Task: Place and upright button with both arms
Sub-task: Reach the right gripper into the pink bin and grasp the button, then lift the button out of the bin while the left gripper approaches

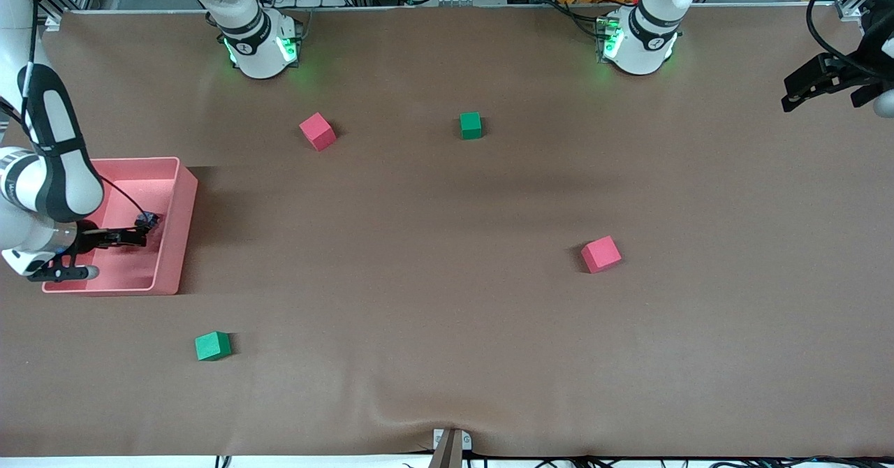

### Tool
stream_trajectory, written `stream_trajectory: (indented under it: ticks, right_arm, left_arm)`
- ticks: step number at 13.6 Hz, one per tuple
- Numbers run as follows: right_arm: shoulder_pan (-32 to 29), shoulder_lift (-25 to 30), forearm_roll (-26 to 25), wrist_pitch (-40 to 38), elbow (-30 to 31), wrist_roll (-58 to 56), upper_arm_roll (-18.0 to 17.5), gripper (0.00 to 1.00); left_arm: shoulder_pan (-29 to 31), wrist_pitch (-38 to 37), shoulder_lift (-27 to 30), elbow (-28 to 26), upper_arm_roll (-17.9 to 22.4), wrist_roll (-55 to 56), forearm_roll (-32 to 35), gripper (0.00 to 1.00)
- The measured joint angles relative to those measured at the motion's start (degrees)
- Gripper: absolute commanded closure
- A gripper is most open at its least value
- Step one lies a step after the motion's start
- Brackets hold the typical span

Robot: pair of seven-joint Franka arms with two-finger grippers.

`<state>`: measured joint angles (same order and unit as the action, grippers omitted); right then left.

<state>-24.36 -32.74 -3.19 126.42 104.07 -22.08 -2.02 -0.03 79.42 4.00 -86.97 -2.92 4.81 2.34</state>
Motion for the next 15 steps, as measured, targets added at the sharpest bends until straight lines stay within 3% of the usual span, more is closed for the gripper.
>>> stream_trajectory:
  ticks: [4, 5, 7, 10, 15]
  right_arm:
    - [-0.7, -1.2, 0.3, 0.9, 0.8, 0.0, 0.0, 0.0]
    - [-0.7, -1.6, 0.4, 1.1, 0.8, 0.0, -0.1, 0.09]
    - [-0.7, -2.3, 0.5, 1.4, 0.8, 0.0, -0.2, 0.33]
    - [-0.7, -2.7, 0.5, 2.5, 0.8, -0.9, -0.2, 1.0]
    - [-0.7, -2.5, 0.5, 2.8, 0.6, -2.3, -0.1, 1.0]
  left_arm:
    - [0.0, 0.0, 0.0, 0.0, -0.2, 0.0, 0.0, 0.0]
    - [0.0, 0.0, 0.0, 0.0, -0.2, 0.0, 0.0, 0.0]
    - [0.0, 0.0, 0.0, 0.0, -0.3, 0.0, 0.0, 0.0]
    - [0.0, 0.0, 0.0, 0.0, -0.4, 0.0, 0.0, 0.0]
    - [-0.1, 0.0, 0.0, 0.0, -0.5, 0.0, 0.0, 0.0]
